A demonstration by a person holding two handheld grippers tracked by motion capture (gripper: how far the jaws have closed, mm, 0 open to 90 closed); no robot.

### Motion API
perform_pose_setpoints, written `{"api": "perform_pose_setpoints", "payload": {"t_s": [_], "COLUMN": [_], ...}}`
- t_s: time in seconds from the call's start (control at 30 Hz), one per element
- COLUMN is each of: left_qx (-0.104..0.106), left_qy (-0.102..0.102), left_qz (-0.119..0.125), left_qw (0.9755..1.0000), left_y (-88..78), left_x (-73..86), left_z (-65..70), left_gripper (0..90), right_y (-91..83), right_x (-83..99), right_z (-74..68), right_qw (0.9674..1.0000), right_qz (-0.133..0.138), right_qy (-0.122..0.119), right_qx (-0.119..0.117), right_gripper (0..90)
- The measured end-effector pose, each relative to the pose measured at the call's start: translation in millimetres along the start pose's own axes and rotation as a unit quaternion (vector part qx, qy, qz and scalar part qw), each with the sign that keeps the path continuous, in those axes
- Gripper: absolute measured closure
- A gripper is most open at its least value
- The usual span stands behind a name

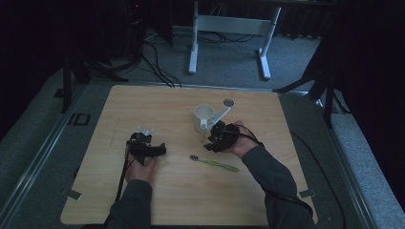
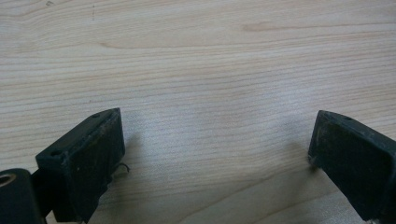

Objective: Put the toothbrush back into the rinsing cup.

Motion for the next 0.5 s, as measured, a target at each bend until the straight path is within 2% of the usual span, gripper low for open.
{"api": "perform_pose_setpoints", "payload": {"t_s": [0.5], "left_qx": [0.0], "left_qy": [0.0], "left_qz": [0.0], "left_qw": [1.0], "left_y": [0.1], "left_x": [-0.2], "left_z": [0.1], "left_gripper": [3.9], "right_y": [6.5], "right_x": [-9.2], "right_z": [-3.4], "right_qw": [0.9998], "right_qz": [-0.017], "right_qy": [-0.01], "right_qx": [-0.008], "right_gripper": [62.1]}}
Point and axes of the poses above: each handheld gripper's, and its own axes: y roughly forward along the jaws, x roughly out of its underside, z roughly to its right, the point moved 6 cm from there along y, roughly forward along the jaws, and after that the axes turned 11 degrees about -y, right-handed, at the moved point
